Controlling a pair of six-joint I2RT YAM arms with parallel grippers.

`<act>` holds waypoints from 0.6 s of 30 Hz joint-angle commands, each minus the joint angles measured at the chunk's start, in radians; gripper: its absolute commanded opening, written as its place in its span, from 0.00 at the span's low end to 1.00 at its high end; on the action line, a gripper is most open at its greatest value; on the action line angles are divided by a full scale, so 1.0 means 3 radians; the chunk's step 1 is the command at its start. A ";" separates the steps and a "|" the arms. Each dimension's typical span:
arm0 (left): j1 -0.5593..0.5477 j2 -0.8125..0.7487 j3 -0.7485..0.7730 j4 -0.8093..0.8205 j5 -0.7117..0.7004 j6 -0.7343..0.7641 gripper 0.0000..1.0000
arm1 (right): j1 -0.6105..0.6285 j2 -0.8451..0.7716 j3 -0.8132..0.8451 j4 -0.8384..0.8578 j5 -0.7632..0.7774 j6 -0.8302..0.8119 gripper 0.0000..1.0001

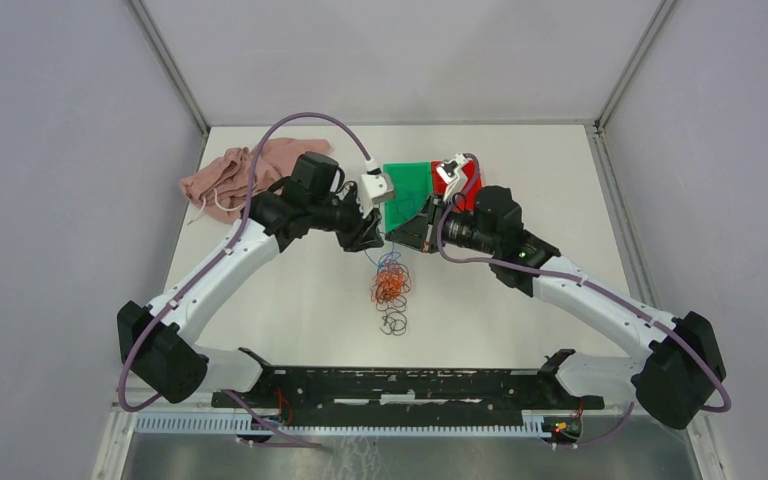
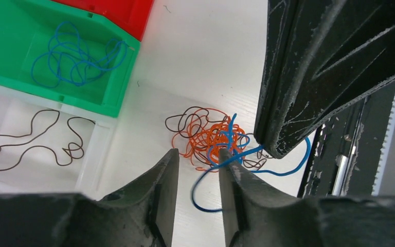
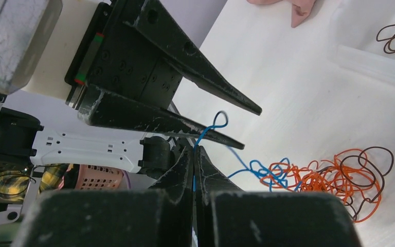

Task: Untangle the cables

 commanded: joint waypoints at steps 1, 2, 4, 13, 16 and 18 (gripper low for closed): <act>-0.0008 -0.0100 -0.0002 0.0189 0.0045 -0.0169 0.36 | 0.0031 -0.0103 0.0070 0.0248 -0.0106 0.0041 0.00; -0.0008 -0.0101 -0.0004 0.0178 0.0064 -0.0178 0.34 | 0.0031 -0.0099 0.0071 0.0277 -0.0114 0.0058 0.00; -0.0008 -0.0099 0.0000 0.0165 0.0148 -0.0233 0.33 | 0.0045 -0.0089 0.0066 0.0319 -0.0122 0.0089 0.00; -0.0010 -0.0178 0.0235 0.0083 0.0374 -0.0303 0.07 | 0.0040 -0.0249 -0.0003 0.0138 0.0102 0.0035 0.36; -0.0015 -0.0246 0.0345 -0.0007 0.0492 -0.0178 0.07 | -0.0007 -0.0433 -0.0051 -0.0095 0.0391 -0.0054 0.54; -0.0016 -0.0311 0.0384 -0.0048 0.0552 -0.0087 0.07 | -0.0057 -0.0540 -0.0098 -0.0192 0.0547 -0.0080 0.63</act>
